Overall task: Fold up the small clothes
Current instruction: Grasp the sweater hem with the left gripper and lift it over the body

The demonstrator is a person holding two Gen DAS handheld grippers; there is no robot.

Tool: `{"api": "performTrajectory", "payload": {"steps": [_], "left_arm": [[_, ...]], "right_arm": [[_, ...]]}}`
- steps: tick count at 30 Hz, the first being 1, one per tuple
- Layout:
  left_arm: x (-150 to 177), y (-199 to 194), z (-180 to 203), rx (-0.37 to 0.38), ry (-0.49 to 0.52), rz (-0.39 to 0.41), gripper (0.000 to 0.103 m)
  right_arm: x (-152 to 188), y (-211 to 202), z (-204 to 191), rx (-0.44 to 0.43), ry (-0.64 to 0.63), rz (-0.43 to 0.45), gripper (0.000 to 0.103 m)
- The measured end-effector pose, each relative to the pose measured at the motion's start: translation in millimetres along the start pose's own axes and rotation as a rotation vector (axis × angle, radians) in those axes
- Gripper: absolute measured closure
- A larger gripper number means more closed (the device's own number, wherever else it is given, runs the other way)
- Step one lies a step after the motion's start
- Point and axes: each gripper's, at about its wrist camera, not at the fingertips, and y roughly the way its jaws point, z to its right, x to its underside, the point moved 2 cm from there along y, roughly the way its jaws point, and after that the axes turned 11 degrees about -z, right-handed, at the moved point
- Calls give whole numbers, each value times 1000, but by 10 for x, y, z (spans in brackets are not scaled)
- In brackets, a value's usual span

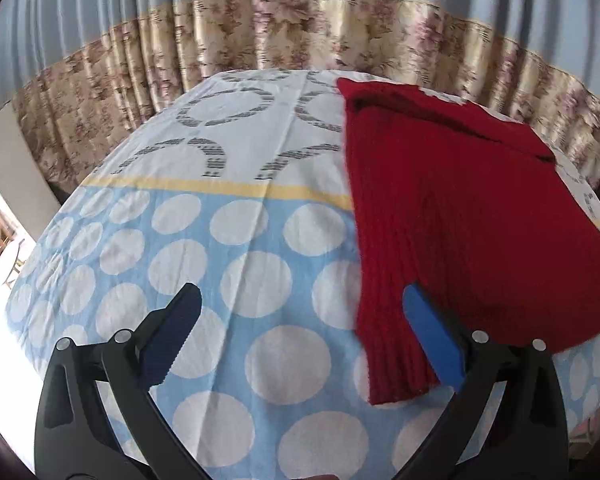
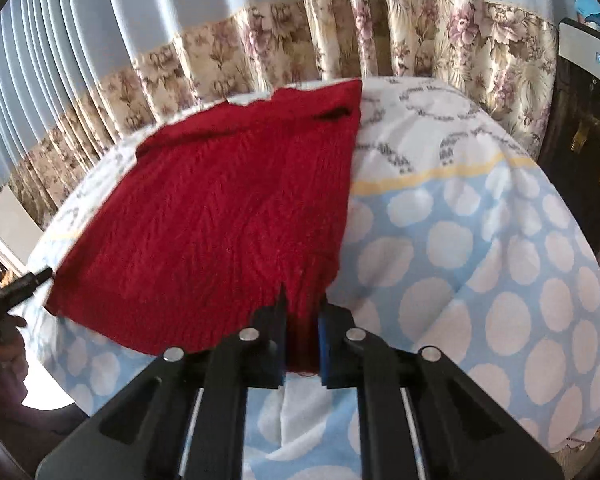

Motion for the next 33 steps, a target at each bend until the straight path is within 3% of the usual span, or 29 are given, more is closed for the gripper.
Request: {"api": "performTrajectory", "payload": {"steps": [7, 20, 23, 26, 27, 28, 30, 33], "left_arm": [[110, -95, 234, 49, 105, 27, 3], [146, 256, 602, 107, 164, -94, 5], [129, 220, 685, 123, 183, -73, 25], [112, 199, 734, 152, 187, -68, 54], [103, 182, 734, 160, 180, -59, 69], [97, 149, 714, 162, 167, -44, 75], [75, 113, 671, 160, 152, -42, 81], [21, 18, 600, 150, 129, -31, 82]], "right_arm": [[-111, -164, -1, 14, -8, 63, 92], [-102, -106, 78, 4, 16, 59, 92], [-95, -127, 90, -19, 22, 64, 91], [-96, -128, 97, -22, 23, 64, 91], [-94, -130, 90, -22, 22, 63, 91], [-94, -132, 83, -23, 19, 62, 91], [-94, -145, 63, -26, 8, 65, 91], [-105, -155, -7, -27, -20, 66, 91]]}}
